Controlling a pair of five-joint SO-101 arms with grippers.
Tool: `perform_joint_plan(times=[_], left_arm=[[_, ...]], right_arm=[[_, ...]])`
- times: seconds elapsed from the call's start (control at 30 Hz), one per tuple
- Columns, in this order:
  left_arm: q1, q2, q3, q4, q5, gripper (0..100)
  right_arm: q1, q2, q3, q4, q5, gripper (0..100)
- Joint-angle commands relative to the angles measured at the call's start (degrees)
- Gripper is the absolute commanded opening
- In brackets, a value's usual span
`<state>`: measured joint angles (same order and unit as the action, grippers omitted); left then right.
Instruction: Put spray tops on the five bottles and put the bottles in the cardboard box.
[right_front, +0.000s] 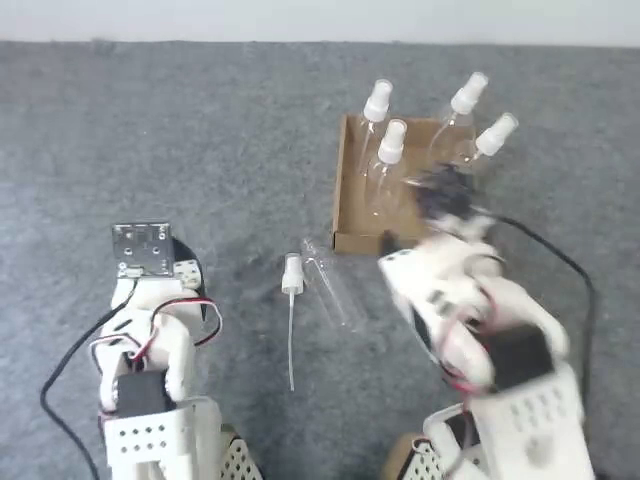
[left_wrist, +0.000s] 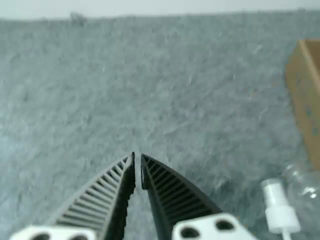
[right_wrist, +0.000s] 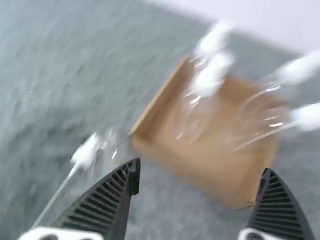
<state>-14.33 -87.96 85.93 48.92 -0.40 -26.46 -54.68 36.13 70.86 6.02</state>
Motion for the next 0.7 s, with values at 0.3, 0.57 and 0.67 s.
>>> perform_joint_plan(times=[0.3,0.57,0.67], left_arm=[[-1.3,-1.1,5.4,-9.6,-3.3,1],[-1.3,-1.1,5.4,-9.8,-3.3,1],[-1.3,-1.1,5.4,-9.8,-3.3,1]], right_arm=[[-0.6,13.8,-13.5,4.2,1.1,31.6],[30.6,5.5,-25.8,6.8,1.1,31.4],[36.4,8.4,-25.1,4.4,1.0,31.4]])
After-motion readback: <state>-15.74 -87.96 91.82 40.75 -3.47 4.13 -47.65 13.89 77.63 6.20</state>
